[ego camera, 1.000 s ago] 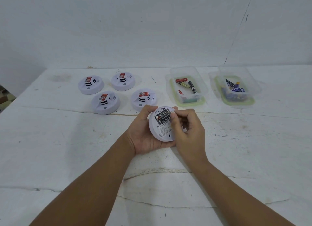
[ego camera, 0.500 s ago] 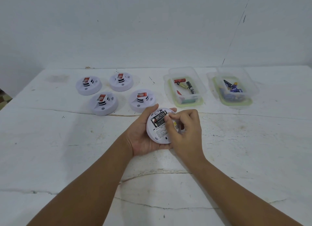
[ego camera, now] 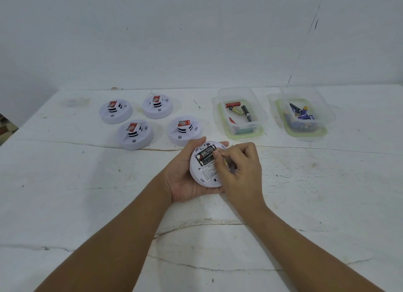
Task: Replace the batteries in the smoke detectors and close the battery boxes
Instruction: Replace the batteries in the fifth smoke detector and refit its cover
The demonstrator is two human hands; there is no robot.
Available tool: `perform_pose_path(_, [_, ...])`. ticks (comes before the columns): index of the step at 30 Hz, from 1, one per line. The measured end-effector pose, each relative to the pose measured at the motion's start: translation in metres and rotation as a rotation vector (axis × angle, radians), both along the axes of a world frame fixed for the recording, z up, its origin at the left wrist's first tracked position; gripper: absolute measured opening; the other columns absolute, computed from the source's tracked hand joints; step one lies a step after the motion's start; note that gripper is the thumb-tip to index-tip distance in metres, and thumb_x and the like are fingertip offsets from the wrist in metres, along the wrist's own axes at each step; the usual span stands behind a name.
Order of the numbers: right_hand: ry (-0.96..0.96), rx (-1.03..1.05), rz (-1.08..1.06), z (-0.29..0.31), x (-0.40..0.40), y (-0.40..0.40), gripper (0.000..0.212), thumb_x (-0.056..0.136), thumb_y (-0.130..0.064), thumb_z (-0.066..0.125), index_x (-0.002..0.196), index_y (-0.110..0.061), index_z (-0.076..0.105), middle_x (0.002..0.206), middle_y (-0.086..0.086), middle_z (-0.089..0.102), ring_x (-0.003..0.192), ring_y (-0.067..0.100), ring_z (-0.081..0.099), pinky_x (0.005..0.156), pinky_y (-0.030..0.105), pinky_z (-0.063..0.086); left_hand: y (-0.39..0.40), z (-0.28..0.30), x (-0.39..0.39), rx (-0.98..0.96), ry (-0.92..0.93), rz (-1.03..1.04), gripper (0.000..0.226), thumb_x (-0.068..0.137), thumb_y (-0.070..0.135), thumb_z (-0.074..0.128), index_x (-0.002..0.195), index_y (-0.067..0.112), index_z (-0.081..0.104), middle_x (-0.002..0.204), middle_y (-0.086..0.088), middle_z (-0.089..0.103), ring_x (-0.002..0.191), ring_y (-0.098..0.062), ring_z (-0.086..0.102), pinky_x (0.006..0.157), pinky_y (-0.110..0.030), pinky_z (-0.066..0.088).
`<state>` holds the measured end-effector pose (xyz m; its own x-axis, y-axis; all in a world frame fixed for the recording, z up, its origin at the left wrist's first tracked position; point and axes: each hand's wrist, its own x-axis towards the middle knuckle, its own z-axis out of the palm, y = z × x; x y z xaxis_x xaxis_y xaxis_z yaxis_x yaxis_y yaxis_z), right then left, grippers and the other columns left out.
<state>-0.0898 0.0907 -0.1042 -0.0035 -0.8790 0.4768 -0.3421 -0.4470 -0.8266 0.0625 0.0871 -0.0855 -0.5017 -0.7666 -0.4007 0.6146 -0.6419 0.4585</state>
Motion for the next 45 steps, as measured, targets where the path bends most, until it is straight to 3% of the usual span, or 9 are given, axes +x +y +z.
perform_pose_path(7, [-0.127, 0.106, 0.023, 0.001, -0.002, -0.002, 0.007, 0.091, -0.017, 0.080, 0.086, -0.015, 0.076, 0.095, 0.000, 0.052, 0.084, 0.007, 0.057, 0.080, 0.016, 0.046, 0.001, 0.005, -0.002, 0.000, -0.035, 0.003, 0.052, 0.094, 0.052, 0.059, 0.137, 0.024, 0.063, 0.137, -0.008, 0.064, 0.125, -0.030, 0.060, 0.104, -0.059, 0.047])
perform_pose_path(14, [0.114, -0.123, 0.057, -0.001, 0.002, 0.000, 0.019, 0.098, -0.025, 0.063, 0.088, -0.012, 0.072, 0.090, 0.001, 0.046, 0.086, 0.019, 0.052, 0.079, 0.030, 0.045, 0.002, -0.001, 0.003, 0.015, -0.043, 0.008, 0.053, 0.099, 0.052, 0.054, 0.145, 0.025, 0.056, 0.140, -0.003, 0.060, 0.124, -0.028, 0.058, 0.103, -0.051, 0.048])
perform_pose_path(20, [0.059, -0.014, 0.073, 0.005, -0.005, -0.002, 0.025, 0.104, -0.026, 0.060, 0.087, -0.011, 0.073, 0.093, 0.000, 0.048, 0.090, 0.017, 0.056, 0.081, 0.032, 0.050, 0.005, 0.005, -0.001, -0.022, -0.031, 0.037, 0.050, 0.099, 0.054, 0.053, 0.138, 0.023, 0.059, 0.133, -0.010, 0.067, 0.118, -0.034, 0.066, 0.103, -0.056, 0.049])
perform_pose_path(23, [-0.039, 0.054, 0.081, 0.017, -0.009, 0.003, 0.018, 0.106, -0.021, 0.059, 0.107, -0.015, 0.076, 0.104, 0.002, 0.056, 0.099, 0.006, 0.058, 0.083, 0.013, 0.047, 0.006, 0.006, -0.001, -0.037, -0.046, 0.061, 0.060, 0.097, 0.055, 0.060, 0.148, 0.023, 0.055, 0.149, -0.012, 0.057, 0.139, -0.037, 0.052, 0.120, -0.058, 0.031])
perform_pose_path(25, [-0.062, 0.088, 0.038, 0.018, -0.012, 0.000, 0.016, 0.107, -0.022, 0.057, 0.117, -0.022, 0.070, 0.108, 0.000, 0.060, 0.100, 0.005, 0.059, 0.082, 0.012, 0.044, 0.007, 0.007, 0.000, -0.047, -0.043, 0.094, 0.066, 0.096, 0.058, 0.059, 0.153, 0.024, 0.050, 0.147, -0.014, 0.058, 0.133, -0.037, 0.054, 0.112, -0.052, 0.040])
perform_pose_path(27, [-0.061, 0.154, -0.031, 0.012, -0.018, -0.009, 0.016, 0.107, -0.028, 0.056, 0.120, -0.024, 0.064, 0.106, -0.003, 0.060, 0.097, 0.009, 0.059, 0.083, 0.023, 0.047, 0.008, 0.007, 0.004, -0.080, -0.042, 0.100, 0.066, 0.096, 0.061, 0.054, 0.152, 0.025, 0.050, 0.136, -0.019, 0.063, 0.112, -0.040, 0.061, 0.090, -0.048, 0.054])
perform_pose_path(30, [0.160, 0.285, -0.076, 0.005, -0.028, -0.024, 0.031, 0.100, -0.036, 0.061, 0.128, -0.022, 0.058, 0.105, -0.003, 0.057, 0.104, 0.021, 0.056, 0.090, 0.039, 0.047, 0.011, 0.011, 0.016, -0.124, -0.050, 0.102, 0.067, 0.093, 0.059, 0.053, 0.151, 0.025, 0.052, 0.142, -0.025, 0.057, 0.102, -0.043, 0.064, 0.082, -0.046, 0.057])
perform_pose_path(36, [0.689, 0.413, -0.005, 0.012, -0.018, -0.022, 0.064, 0.087, -0.062, 0.068, 0.137, -0.026, 0.052, 0.126, 0.000, 0.050, 0.119, 0.024, 0.044, 0.100, 0.038, 0.039, 0.018, 0.017, 0.038, -0.144, -0.079, 0.153, 0.062, 0.089, 0.058, 0.053, 0.137, 0.022, 0.066, 0.138, -0.025, 0.060, 0.099, -0.042, 0.064, 0.082, -0.045, 0.055])
perform_pose_path(45, [0.764, 0.385, -0.069, 0.016, -0.020, -0.019, 0.056, 0.091, -0.057, 0.066, 0.138, -0.030, 0.053, 0.128, 0.002, 0.047, 0.121, 0.024, 0.041, 0.094, 0.036, 0.037, 0.026, 0.009, 0.043, -0.134, -0.118, 0.177, 0.065, 0.091, 0.057, 0.053, 0.142, 0.019, 0.063, 0.142, -0.026, 0.058, 0.104, -0.045, 0.063, 0.088, -0.048, 0.050])
